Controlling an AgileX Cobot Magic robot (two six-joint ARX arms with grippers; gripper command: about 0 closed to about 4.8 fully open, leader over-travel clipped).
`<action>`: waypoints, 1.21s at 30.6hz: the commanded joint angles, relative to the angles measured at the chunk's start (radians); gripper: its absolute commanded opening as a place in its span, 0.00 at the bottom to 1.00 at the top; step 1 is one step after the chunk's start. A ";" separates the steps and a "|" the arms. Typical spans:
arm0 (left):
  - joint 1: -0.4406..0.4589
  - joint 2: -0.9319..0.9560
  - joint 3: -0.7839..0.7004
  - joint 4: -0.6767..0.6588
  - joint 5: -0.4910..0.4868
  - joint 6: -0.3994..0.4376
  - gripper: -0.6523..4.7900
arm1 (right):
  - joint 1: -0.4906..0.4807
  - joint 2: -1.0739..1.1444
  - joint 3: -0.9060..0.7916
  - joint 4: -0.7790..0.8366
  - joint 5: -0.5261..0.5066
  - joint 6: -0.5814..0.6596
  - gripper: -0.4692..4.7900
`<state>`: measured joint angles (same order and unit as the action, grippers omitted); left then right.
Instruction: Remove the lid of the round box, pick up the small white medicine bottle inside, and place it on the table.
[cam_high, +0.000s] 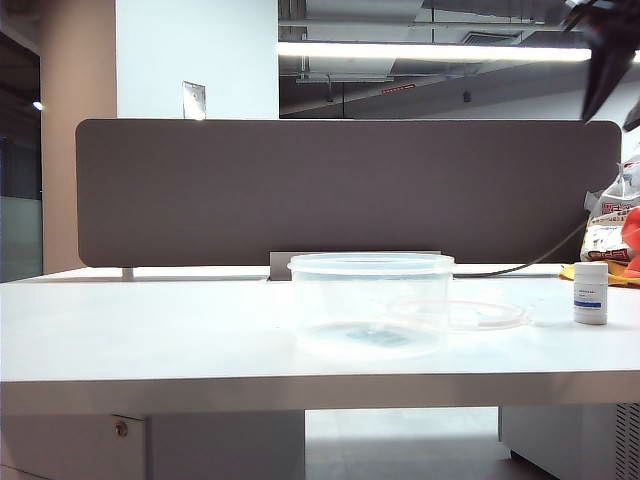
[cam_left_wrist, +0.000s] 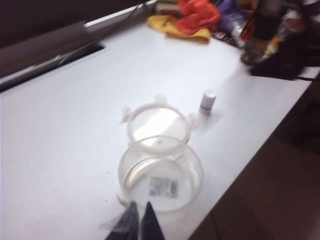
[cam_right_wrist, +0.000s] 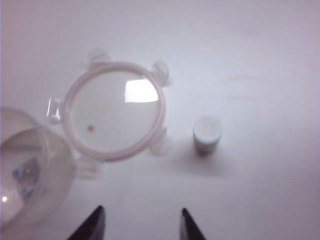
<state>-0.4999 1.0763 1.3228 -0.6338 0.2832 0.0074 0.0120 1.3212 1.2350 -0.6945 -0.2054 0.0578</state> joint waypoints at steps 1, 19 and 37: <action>0.001 -0.102 -0.119 0.096 -0.030 -0.044 0.16 | 0.028 -0.151 -0.137 0.055 -0.006 0.002 0.46; 0.000 -0.755 -0.662 0.130 -0.175 -0.205 0.16 | 0.174 -0.765 -0.666 0.115 0.007 0.107 0.16; 0.001 -0.902 -0.756 0.097 -0.141 -0.225 0.16 | 0.174 -0.848 -0.775 0.116 -0.002 0.106 0.17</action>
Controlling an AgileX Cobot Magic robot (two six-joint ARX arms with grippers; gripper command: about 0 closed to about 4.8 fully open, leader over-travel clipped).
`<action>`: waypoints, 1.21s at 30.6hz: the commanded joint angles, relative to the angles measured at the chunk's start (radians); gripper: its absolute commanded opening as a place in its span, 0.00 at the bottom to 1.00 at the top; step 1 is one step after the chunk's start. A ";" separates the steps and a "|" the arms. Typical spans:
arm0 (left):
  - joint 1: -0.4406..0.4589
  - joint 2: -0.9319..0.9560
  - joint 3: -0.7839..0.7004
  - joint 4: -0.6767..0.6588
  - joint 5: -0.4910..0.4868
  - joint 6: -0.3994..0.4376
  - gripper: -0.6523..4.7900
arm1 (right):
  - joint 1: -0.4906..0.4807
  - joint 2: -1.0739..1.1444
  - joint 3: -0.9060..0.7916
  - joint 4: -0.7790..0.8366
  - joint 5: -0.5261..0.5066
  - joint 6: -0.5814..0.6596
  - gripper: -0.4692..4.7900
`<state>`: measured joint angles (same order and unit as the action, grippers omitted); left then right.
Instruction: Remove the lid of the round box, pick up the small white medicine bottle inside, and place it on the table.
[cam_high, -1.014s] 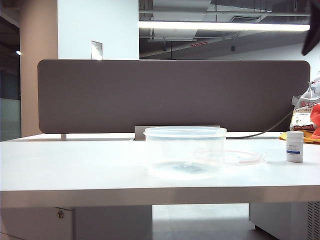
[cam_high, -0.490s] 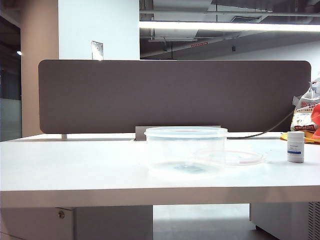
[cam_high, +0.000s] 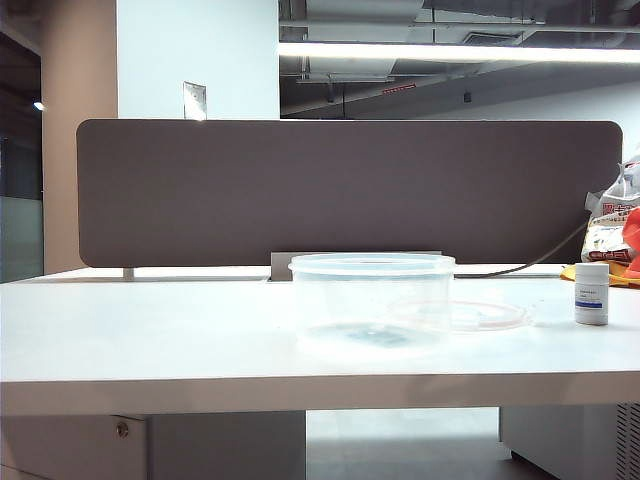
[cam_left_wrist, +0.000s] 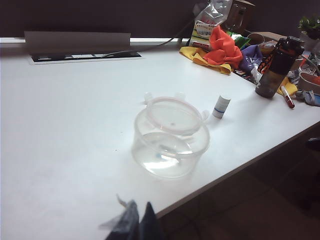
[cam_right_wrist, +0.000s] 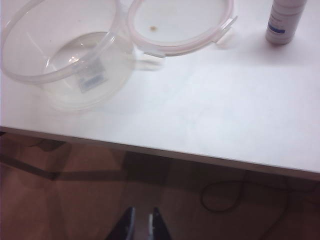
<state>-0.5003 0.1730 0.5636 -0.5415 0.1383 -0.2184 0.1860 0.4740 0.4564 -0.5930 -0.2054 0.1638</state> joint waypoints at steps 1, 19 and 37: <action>0.001 0.001 0.003 0.004 0.004 0.001 0.16 | 0.000 -0.001 0.004 0.014 -0.002 0.000 0.17; 0.404 -0.169 -0.351 0.360 -0.090 0.142 0.16 | -0.002 0.000 0.004 0.016 0.020 0.000 0.17; 0.592 -0.170 -0.557 0.520 -0.082 0.145 0.16 | -0.002 -0.001 0.002 0.014 0.050 0.000 0.17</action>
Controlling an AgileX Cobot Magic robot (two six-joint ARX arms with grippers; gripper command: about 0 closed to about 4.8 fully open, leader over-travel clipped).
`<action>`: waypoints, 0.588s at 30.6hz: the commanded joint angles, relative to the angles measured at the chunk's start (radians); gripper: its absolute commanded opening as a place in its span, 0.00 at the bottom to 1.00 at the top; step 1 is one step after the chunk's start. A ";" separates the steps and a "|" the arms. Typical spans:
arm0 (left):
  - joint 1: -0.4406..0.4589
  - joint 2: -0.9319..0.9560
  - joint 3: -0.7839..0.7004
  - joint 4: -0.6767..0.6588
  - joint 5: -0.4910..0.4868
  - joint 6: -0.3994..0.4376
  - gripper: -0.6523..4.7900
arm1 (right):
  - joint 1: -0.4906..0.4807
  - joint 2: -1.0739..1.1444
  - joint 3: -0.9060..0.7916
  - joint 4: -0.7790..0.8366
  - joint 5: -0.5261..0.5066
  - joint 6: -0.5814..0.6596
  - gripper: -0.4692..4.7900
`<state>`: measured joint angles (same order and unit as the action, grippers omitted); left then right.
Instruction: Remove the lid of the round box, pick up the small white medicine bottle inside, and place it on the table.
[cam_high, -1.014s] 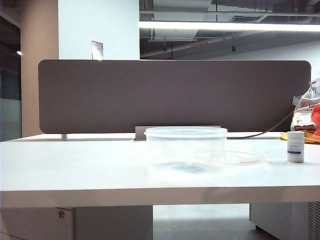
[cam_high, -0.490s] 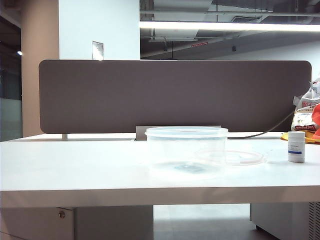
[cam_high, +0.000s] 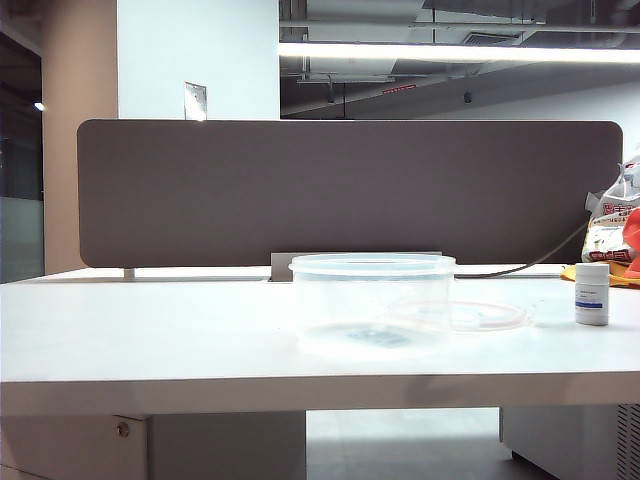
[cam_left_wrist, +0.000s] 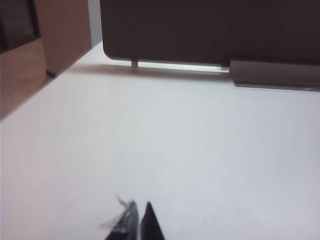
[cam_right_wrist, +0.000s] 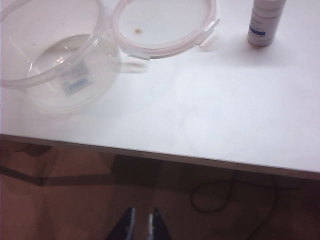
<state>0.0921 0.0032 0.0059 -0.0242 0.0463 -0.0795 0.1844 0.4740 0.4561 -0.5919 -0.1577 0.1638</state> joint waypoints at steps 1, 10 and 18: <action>0.000 0.000 0.001 0.003 0.010 0.016 0.16 | 0.000 -0.001 0.002 0.014 0.002 0.000 0.17; -0.001 0.000 0.001 -0.001 0.028 0.019 0.16 | 0.000 -0.002 0.002 0.014 0.002 0.000 0.17; -0.001 0.000 0.001 -0.001 0.028 0.019 0.16 | 0.000 -0.002 0.002 0.013 0.002 0.000 0.17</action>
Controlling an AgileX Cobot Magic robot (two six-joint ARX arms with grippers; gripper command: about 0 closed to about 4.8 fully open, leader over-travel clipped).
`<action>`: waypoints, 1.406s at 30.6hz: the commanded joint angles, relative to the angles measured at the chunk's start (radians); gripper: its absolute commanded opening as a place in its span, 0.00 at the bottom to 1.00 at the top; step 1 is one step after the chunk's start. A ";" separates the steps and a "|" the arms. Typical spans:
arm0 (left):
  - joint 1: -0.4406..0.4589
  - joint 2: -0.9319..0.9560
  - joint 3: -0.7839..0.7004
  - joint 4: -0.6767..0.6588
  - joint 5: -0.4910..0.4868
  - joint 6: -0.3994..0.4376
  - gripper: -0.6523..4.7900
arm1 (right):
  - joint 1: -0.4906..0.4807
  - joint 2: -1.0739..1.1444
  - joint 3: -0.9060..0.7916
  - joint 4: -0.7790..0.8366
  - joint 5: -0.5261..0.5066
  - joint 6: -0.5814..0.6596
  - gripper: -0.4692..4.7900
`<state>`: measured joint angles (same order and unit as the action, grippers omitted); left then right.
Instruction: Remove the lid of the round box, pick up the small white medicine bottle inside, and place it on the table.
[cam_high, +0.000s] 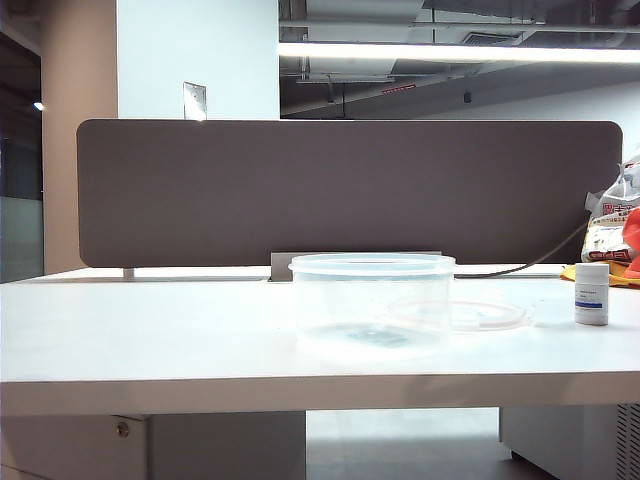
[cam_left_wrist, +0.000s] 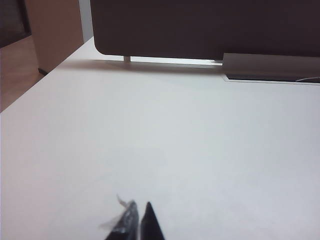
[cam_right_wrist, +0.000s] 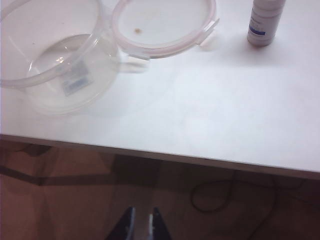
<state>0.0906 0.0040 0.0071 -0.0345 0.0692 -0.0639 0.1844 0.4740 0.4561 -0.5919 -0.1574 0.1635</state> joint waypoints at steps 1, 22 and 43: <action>0.000 -0.001 0.000 0.010 0.005 0.004 0.16 | 0.000 -0.002 0.002 0.013 0.002 0.000 0.17; 0.000 -0.001 0.000 0.008 0.005 0.003 0.16 | -0.126 -0.426 -0.367 0.567 0.025 -0.111 0.17; 0.000 -0.001 0.000 0.006 0.005 0.004 0.16 | -0.143 -0.472 -0.451 0.494 0.122 -0.168 0.17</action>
<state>0.0906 0.0029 0.0071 -0.0380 0.0708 -0.0639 0.0410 0.0025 0.0090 -0.0971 -0.0410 0.0017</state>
